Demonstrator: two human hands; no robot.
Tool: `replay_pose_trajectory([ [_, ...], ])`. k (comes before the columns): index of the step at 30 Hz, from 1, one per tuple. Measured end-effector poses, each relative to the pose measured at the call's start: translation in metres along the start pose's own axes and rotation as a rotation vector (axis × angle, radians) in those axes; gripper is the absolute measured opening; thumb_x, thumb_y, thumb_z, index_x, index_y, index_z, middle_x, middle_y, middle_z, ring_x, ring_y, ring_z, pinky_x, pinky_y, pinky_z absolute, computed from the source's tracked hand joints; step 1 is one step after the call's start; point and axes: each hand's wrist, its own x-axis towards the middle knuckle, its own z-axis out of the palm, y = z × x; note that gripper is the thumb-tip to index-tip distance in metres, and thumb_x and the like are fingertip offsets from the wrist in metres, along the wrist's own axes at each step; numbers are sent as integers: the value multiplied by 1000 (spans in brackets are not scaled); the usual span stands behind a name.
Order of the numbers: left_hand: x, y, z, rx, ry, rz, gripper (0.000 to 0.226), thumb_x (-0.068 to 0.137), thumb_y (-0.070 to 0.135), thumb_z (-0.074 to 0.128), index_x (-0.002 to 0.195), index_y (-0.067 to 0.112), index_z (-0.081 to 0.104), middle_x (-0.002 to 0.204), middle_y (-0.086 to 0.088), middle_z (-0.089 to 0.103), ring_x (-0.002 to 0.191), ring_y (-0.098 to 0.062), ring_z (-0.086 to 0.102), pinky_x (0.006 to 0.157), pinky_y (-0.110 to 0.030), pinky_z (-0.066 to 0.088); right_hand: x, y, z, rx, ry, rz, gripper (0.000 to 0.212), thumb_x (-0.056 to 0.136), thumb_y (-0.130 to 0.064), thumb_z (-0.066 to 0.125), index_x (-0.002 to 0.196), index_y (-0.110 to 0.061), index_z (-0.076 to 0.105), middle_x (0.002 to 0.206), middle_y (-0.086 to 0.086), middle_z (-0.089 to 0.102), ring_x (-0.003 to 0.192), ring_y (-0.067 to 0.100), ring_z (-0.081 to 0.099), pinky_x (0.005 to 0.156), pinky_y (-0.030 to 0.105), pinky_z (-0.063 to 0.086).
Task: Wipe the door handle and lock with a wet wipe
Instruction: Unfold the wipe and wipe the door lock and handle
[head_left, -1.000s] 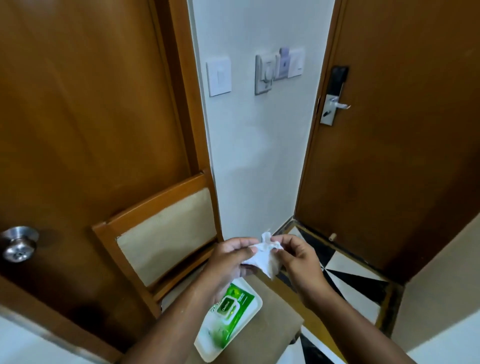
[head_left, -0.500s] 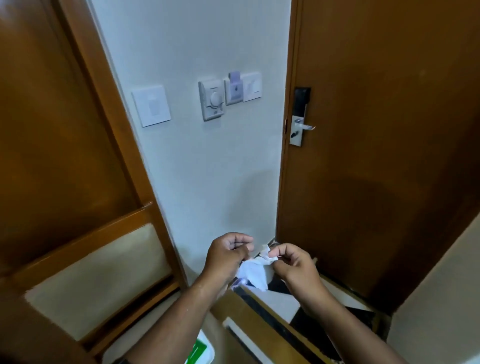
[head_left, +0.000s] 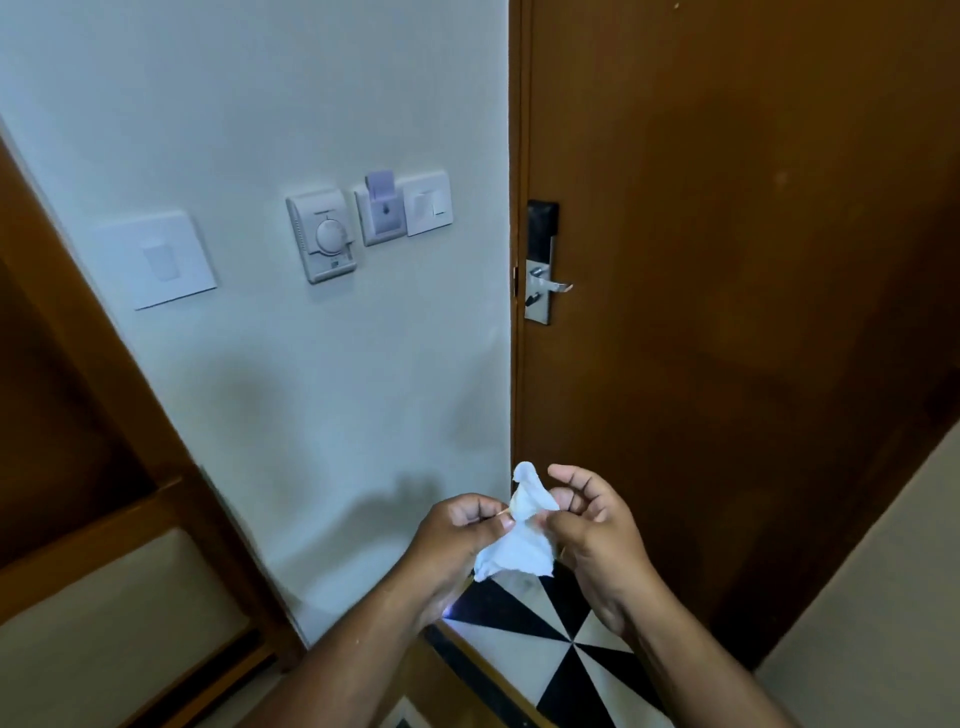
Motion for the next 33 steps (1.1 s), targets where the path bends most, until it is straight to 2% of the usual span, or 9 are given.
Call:
replay_pose_trajectory([
  [3, 35, 3, 6, 26, 11, -11, 9, 96, 11, 62, 88, 9, 67, 75, -12, 73, 53, -18, 62, 47, -25, 45, 26, -12, -9, 17, -44, 17, 34, 82, 15, 57, 109, -3, 65, 93, 18, 74, 82, 28, 70, 67, 33, 59],
  [9, 112, 21, 0, -128, 30, 40, 13, 100, 13, 55, 88, 13, 60, 83, -5, 77, 71, -17, 73, 53, -27, 55, 98, -26, -24, 54, 101, -4, 36, 87, 13, 47, 106, -7, 70, 100, 11, 76, 89, 25, 72, 61, 26, 57],
  [13, 161, 47, -8, -277, -85, -6, 8, 95, 4, 54, 93, 7, 61, 94, -15, 75, 83, -25, 73, 69, -33, 59, 149, -31, -10, -2, 113, 0, 29, 87, 11, 47, 99, -2, 70, 97, 16, 75, 85, 29, 71, 64, 33, 57],
  [16, 199, 65, -14, -241, -154, -19, 15, 95, 16, 61, 103, 4, 64, 99, -18, 74, 92, -31, 71, 85, -46, 56, 185, -34, 2, -40, 113, 11, 18, 85, 6, 53, 83, -5, 67, 85, 14, 71, 77, 26, 65, 62, 35, 51],
  [23, 265, 75, -12, -43, 202, 152, 17, 99, 29, 56, 94, 17, 67, 92, -7, 77, 89, -27, 74, 83, -47, 59, 241, -35, 12, -60, 356, -67, 15, 94, -7, 55, 80, -11, 53, 80, 12, 64, 72, 23, 59, 60, 32, 46],
  [26, 283, 74, -9, 30, 255, 260, 21, 99, 32, 54, 91, 16, 64, 92, -18, 73, 88, -34, 70, 81, -50, 57, 255, -31, 15, -82, 411, -125, 17, 96, -8, 52, 80, -13, 48, 81, 13, 56, 74, 25, 51, 61, 35, 39],
  [28, 298, 78, -10, 24, 267, 273, 27, 99, 37, 54, 91, 12, 63, 85, -23, 69, 74, -30, 66, 69, -42, 54, 266, -29, 19, -134, 453, -170, 14, 96, -12, 52, 83, -14, 49, 78, 8, 59, 71, 23, 53, 60, 34, 41],
  [31, 319, 84, -10, -39, 188, 136, 36, 96, 50, 52, 92, 16, 63, 56, -2, 58, 48, -15, 54, 47, -29, 45, 286, -28, 16, -234, 520, -256, 11, 96, -23, 54, 88, -17, 51, 74, -4, 63, 61, 6, 60, 51, 25, 45],
  [33, 325, 80, -5, -5, 52, 6, 40, 93, 61, 50, 93, 24, 64, 72, 3, 70, 66, -14, 68, 58, -32, 57, 299, -28, 13, -265, 548, -294, 9, 97, -23, 53, 89, -19, 52, 80, -3, 64, 66, 5, 62, 54, 28, 49],
])
